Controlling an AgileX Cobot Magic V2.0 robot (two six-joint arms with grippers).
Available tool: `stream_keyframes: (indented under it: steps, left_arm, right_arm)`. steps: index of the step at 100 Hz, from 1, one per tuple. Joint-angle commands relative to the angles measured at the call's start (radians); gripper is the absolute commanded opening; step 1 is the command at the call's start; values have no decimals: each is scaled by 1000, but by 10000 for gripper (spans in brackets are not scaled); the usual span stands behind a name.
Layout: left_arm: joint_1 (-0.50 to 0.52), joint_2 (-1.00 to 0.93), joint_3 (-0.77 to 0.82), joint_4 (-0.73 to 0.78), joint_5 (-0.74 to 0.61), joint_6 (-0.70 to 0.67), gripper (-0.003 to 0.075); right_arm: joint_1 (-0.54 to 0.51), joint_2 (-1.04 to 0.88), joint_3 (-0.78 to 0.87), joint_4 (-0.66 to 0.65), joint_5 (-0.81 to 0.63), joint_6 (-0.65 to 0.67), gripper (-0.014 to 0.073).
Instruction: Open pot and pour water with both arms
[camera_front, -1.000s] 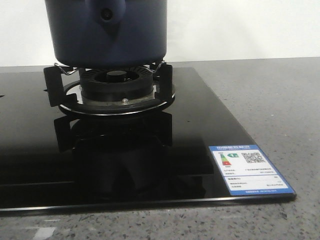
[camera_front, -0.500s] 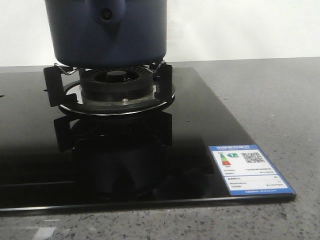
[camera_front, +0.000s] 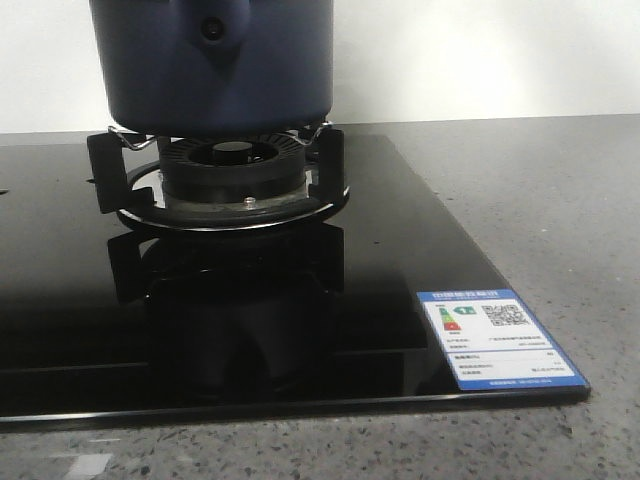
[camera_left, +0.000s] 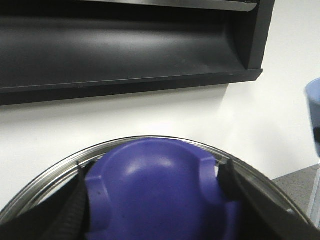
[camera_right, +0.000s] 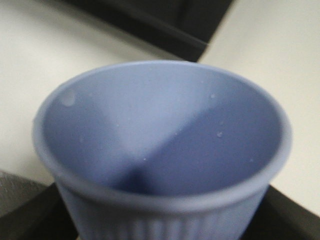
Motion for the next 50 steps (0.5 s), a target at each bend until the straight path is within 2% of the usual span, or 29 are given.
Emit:
stream_keyframes:
  steps: [1, 24, 36, 50]
  left_arm:
    - [1, -26, -35, 0, -91, -4, 398]
    - [1, -26, -35, 2, -91, -4, 398]
    - [1, -26, -35, 5, -91, -4, 398]
    - [1, -26, -35, 8, -91, -4, 398]
  right_arm:
    - [-79, -79, 13, -11, -142, 133, 368]
    - [-300, -167, 185, -4, -466, 310, 368]
    - [-438, -188, 293, 31, -702, 321, 368]
    - [-568, -182, 412, 45, -839, 309, 368]
